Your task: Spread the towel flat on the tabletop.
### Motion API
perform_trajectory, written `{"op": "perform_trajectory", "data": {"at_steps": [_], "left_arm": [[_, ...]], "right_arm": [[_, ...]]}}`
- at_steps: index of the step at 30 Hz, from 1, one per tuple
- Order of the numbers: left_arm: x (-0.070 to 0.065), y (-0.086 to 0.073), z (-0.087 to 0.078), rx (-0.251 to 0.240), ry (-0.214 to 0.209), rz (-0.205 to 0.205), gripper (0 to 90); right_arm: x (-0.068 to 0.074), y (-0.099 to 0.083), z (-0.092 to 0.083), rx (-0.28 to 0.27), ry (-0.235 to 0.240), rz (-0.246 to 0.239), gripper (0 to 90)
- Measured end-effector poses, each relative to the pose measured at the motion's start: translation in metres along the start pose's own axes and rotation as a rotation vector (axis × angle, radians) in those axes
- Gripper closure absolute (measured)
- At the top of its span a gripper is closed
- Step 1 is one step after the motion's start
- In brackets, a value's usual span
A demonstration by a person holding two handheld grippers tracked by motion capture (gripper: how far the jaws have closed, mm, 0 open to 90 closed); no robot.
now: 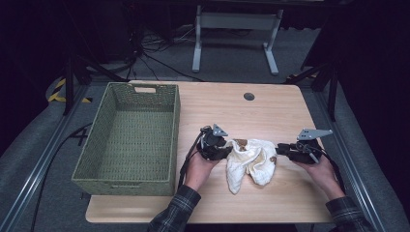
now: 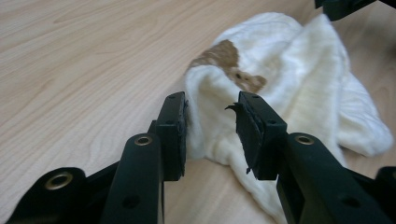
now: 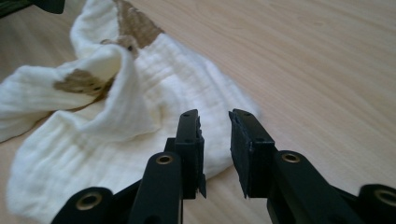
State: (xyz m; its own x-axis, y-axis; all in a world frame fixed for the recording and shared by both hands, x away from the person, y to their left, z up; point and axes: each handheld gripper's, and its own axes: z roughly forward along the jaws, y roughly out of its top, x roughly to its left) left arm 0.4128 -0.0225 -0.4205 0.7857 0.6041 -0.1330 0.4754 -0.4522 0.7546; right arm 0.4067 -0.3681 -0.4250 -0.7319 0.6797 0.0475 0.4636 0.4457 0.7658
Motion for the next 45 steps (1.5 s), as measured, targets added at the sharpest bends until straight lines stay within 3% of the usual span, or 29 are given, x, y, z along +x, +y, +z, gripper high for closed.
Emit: {"op": "perform_trajectory", "data": {"at_steps": [4,10,12,19,24,29,32,40,45], "left_arm": [[-0.010,-0.005,-0.005,0.004,-0.026,0.013,60.0],[-0.029,-0.012,-0.012,0.008,-0.097,0.058,58.7],[-0.033,-0.016,-0.008,-0.002,-0.120,0.056,58.4],[-0.039,-0.024,0.011,0.056,-0.160,0.079,57.0],[-0.039,-0.026,0.020,0.080,-0.149,0.118,66.4],[-0.039,-0.027,0.022,0.118,-0.149,0.137,86.7],[-0.039,-0.025,0.019,0.116,-0.152,0.128,87.9],[-0.035,-0.018,-0.002,0.051,-0.129,0.101,88.1],[-0.028,-0.016,-0.012,0.034,-0.108,0.090,88.0]], "right_arm": [[0.010,-0.007,-0.003,0.009,0.031,0.004,72.3],[0.024,-0.012,-0.006,0.014,0.063,0.000,71.0],[0.030,-0.013,-0.004,0.021,0.074,-0.005,70.0],[0.038,-0.021,0.003,0.067,0.070,-0.022,65.1],[0.040,-0.023,0.012,0.097,0.090,-0.038,66.3],[0.043,-0.025,0.018,0.127,0.077,-0.075,79.6],[0.043,-0.025,0.017,0.129,0.079,-0.084,88.2],[0.033,-0.020,0.001,0.072,0.078,-0.059,89.2],[0.023,-0.020,-0.011,0.048,0.045,-0.042,89.3]]}}
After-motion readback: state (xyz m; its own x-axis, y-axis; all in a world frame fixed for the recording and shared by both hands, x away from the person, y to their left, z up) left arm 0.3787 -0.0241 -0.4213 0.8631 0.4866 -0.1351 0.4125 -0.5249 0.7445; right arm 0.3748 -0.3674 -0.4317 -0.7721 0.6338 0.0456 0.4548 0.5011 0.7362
